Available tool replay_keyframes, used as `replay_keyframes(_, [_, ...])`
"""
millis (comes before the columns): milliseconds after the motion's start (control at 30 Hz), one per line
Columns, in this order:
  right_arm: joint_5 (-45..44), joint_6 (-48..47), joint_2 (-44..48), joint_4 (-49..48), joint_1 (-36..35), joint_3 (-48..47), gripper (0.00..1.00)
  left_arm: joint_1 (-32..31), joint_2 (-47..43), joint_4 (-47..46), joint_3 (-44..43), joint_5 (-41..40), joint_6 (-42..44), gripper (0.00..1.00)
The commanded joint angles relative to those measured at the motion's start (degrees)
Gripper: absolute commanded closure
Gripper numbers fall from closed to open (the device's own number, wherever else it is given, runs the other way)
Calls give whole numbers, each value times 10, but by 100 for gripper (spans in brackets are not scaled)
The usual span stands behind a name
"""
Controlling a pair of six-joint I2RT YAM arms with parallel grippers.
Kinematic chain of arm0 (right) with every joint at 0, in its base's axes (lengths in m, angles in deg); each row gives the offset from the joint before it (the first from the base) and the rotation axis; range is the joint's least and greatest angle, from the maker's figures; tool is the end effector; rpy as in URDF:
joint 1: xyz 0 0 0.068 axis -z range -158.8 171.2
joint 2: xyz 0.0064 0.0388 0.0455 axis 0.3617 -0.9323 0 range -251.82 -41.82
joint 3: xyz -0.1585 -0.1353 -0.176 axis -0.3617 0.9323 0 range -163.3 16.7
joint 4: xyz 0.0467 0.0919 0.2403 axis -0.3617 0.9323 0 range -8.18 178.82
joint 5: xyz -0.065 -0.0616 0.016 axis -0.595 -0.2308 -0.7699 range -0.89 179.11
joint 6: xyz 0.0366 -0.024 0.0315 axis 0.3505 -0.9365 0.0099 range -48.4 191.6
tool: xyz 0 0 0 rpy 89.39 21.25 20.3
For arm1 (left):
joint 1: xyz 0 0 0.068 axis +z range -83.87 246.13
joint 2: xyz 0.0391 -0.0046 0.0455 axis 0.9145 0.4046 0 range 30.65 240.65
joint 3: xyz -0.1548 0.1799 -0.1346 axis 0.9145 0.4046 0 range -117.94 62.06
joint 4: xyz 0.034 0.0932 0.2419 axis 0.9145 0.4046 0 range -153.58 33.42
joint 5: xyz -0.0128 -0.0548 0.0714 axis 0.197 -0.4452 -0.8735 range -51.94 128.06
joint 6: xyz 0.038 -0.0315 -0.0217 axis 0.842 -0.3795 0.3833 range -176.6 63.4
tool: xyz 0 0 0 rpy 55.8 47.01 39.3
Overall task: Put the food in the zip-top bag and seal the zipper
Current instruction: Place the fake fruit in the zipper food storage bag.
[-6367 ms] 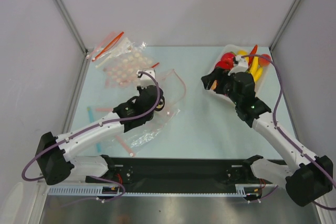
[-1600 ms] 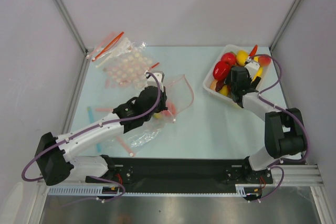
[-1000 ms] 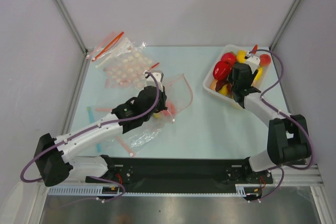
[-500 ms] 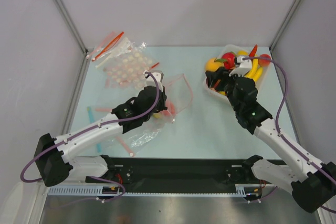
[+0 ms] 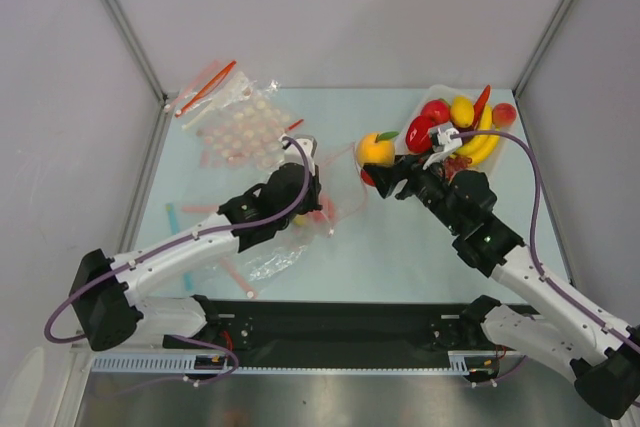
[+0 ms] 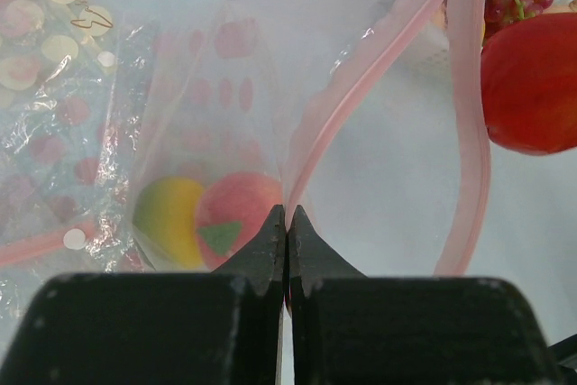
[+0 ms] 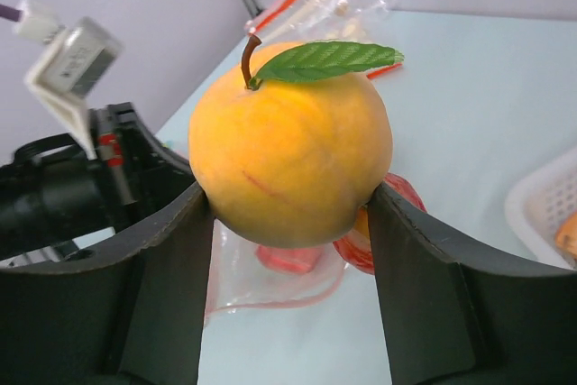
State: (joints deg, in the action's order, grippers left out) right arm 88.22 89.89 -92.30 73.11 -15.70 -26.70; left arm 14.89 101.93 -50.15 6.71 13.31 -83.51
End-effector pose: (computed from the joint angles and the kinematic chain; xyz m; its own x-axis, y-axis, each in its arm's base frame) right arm 0.1701 0.1269 0.3497 -0.1629 0.2701 -0.9490 -0.5655 0.7626 0.3141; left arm 0.1870 -0.2090 0.3019 -0.4908 -0.0453 -0.8701 0.2889 0.9337 -0.2116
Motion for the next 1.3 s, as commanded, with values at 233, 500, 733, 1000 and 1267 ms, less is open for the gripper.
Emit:
replay_keyframes(233, [46,-25,35,-52,-34,-1,73,2,33,-2,-41,19,2,100])
replay_keyframes(500, [101,-32,14,-141,-44,38,73,2,4,-20,-26,48,-2,100])
replay_keyframes(733, [142,-33,-34,-207,-45,54,72,2,-51,-45,-3,109,-4,100])
replay_keyframes(1000, [130,-59,-45,-195,-44,53,71,2,-125,-69,30,89,0,100])
replay_keyframes(1267, [131,-119,-60,-187,-56,50,66,2,-156,-61,38,44,-3,99])
